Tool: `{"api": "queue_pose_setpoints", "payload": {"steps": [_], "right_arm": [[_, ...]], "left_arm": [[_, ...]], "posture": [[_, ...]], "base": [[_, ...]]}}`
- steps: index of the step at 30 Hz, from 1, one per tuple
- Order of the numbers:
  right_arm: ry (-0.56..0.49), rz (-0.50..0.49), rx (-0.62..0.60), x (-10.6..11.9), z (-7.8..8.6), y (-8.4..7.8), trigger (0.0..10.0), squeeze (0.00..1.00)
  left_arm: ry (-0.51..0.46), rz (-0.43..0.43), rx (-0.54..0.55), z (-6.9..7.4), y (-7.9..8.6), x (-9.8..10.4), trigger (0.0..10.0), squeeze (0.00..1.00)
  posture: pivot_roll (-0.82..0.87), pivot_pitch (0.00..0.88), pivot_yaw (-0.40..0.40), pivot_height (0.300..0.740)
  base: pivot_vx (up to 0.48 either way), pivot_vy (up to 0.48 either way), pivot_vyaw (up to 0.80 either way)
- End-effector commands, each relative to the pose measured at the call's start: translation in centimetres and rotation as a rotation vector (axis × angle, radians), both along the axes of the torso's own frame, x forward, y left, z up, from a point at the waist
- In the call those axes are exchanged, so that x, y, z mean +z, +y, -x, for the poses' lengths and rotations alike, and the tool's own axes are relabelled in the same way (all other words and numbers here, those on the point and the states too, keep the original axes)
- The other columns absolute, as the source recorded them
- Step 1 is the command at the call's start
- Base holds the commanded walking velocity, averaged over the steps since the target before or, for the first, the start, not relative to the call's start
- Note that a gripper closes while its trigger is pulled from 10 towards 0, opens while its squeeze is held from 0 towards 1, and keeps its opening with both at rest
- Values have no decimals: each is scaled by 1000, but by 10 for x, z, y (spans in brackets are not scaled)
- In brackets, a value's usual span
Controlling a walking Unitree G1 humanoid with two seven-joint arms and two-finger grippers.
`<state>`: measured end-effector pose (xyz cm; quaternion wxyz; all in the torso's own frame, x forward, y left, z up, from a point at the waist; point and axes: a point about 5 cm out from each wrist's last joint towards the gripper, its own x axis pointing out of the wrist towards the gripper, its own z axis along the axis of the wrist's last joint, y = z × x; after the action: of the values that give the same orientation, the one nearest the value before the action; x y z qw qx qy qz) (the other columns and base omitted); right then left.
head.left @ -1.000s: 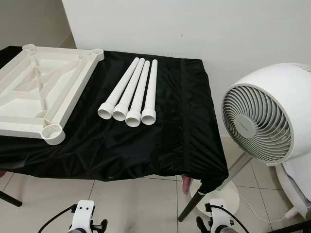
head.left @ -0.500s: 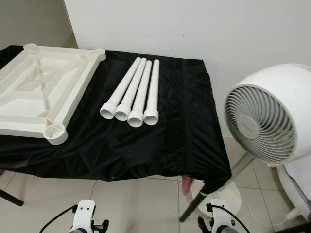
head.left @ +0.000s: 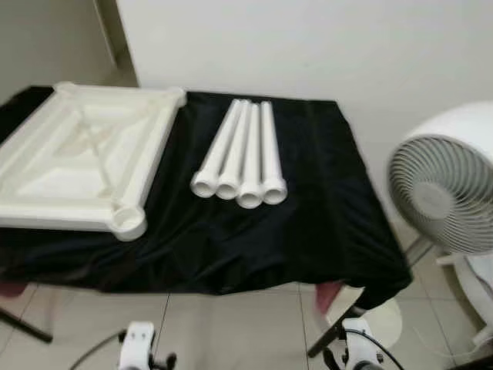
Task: Building children table
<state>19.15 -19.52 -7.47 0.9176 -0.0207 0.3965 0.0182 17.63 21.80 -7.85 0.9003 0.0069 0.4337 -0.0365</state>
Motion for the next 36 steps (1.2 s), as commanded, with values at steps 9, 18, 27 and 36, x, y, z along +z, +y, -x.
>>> {"api": "queue_pose_setpoints", "payload": {"steps": [9,18,27,36], "right_arm": [[29,15,-13,-3,7,-8,10000,0],[28,19,-11,-2,6,-9,10000,0],[29,22,-4,-2,5,-9,10000,0],[29,22,-3,-2,6,-8,10000,0]], "left_arm": [[4,15,2,-1,-6,-1,10000,0],[-3,0,-9,-3,-6,0,10000,0],[-5,-15,-34,-4,-6,1,10000,0],[-6,-36,-71,-5,-5,1,10000,0]], "posture": [[12,33,2,740],[13,36,1,740],[17,44,2,740],[19,50,6,740]], "base": [[0,456,0],[0,155,0],[0,0,0],[0,0,0]]}}
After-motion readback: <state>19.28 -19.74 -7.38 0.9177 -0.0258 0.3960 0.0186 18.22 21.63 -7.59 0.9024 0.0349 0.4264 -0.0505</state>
